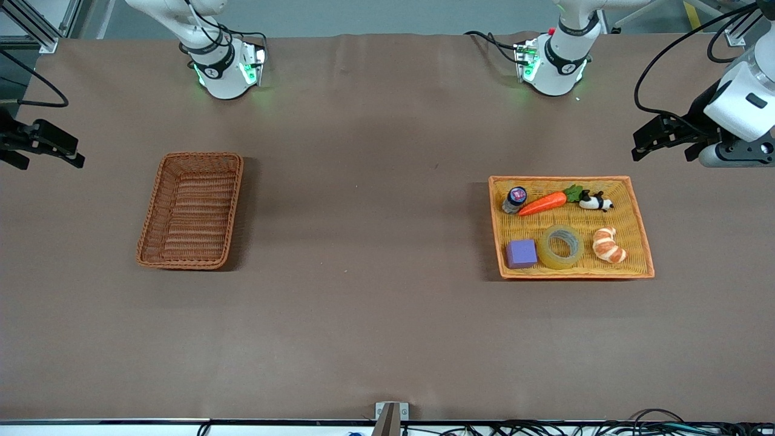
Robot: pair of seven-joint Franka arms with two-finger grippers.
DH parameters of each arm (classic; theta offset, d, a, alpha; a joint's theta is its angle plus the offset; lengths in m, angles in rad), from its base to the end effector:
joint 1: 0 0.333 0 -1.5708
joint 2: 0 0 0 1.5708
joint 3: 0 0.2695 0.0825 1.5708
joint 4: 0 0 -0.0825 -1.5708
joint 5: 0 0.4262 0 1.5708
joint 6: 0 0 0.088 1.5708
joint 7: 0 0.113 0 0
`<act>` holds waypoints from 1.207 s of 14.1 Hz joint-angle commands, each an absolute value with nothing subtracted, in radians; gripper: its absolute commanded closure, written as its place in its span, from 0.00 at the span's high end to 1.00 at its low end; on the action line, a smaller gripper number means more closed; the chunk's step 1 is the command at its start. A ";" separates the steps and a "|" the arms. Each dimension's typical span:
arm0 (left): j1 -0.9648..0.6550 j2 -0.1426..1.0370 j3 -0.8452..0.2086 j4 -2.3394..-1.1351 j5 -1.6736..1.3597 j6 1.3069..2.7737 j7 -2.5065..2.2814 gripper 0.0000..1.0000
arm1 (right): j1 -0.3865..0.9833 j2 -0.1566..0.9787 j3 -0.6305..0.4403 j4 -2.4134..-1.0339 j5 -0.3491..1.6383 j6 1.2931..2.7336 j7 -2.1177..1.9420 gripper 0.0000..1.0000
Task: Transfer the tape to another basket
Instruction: 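Reach the left gripper down to the yellow tape roll in the tray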
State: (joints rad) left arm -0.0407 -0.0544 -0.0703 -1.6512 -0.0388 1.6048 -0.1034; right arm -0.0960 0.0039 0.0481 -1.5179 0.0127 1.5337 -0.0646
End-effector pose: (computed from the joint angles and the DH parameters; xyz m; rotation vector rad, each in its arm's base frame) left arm 0.5807 -0.0698 0.5657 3.1060 -0.0099 0.0063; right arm 0.5939 -0.0270 0.5935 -3.1292 -0.0270 -0.0197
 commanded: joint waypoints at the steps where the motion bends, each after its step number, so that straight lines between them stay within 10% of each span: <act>1: -0.044 -0.054 -0.067 -1.649 -0.021 1.612 -0.109 1.00 | -0.080 -0.006 0.046 -1.529 -0.003 1.543 -0.049 1.00; 17: -0.031 0.191 -0.067 -1.654 0.008 1.762 -0.114 1.00 | -0.092 -0.005 0.041 -1.529 -0.002 1.548 -0.049 1.00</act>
